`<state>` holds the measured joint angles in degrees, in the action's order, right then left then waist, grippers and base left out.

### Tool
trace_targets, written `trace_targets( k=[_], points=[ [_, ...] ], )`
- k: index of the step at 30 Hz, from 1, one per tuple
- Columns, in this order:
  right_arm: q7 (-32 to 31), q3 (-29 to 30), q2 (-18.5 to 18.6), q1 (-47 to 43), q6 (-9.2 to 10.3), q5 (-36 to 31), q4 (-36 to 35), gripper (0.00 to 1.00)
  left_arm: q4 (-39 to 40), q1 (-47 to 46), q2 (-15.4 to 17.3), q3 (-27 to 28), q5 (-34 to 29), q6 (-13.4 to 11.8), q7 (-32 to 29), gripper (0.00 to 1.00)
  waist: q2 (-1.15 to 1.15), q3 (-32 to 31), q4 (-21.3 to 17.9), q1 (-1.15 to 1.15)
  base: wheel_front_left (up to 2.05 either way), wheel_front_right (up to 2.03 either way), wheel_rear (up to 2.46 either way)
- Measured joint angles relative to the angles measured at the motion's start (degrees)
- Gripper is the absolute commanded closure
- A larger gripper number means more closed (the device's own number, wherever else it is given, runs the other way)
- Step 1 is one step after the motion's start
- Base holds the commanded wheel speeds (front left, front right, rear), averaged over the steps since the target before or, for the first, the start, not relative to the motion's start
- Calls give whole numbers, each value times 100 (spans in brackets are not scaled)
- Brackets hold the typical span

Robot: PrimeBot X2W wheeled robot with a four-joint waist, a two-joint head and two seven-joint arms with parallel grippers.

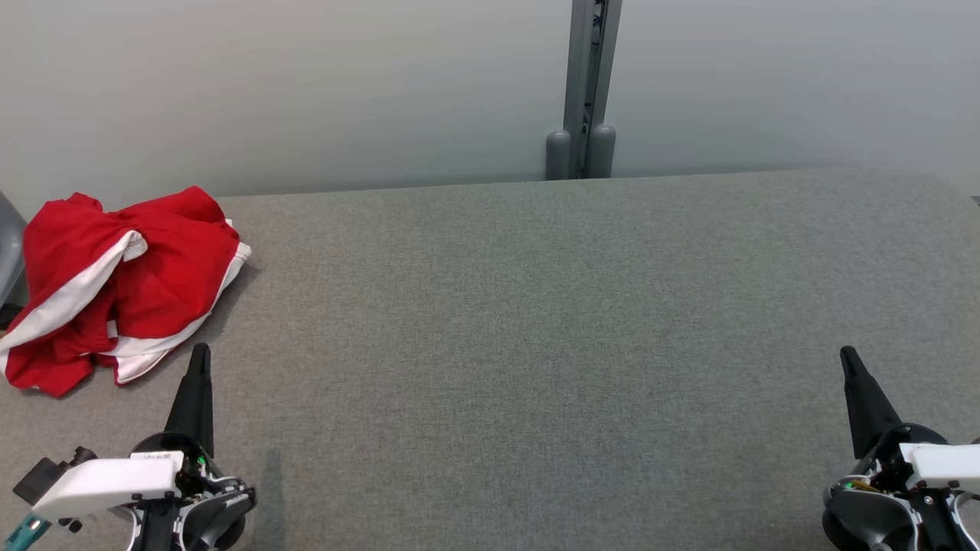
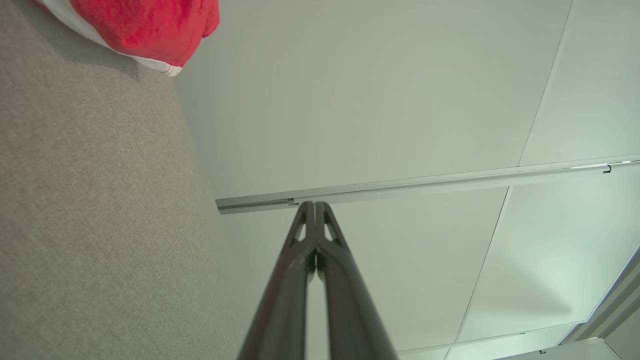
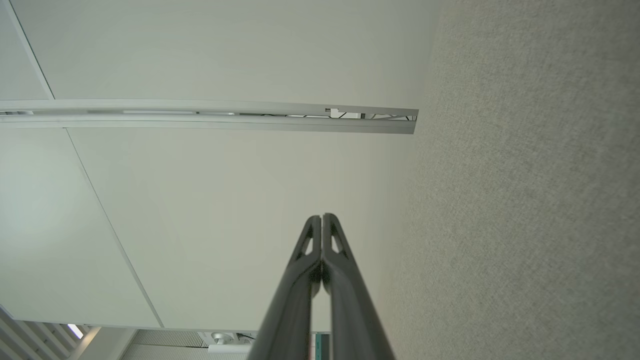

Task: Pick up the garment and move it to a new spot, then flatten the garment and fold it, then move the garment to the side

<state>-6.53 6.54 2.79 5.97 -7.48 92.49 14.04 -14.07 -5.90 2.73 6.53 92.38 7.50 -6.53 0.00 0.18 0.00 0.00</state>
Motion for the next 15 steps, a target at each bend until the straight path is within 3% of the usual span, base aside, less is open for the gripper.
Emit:
trace_targets(
  k=[15],
  points=[
    [0,0,0,0,0,0,0,100,0,0,0,0,0,0,0,100,0,0,0,0,0,0,0]
  ],
)
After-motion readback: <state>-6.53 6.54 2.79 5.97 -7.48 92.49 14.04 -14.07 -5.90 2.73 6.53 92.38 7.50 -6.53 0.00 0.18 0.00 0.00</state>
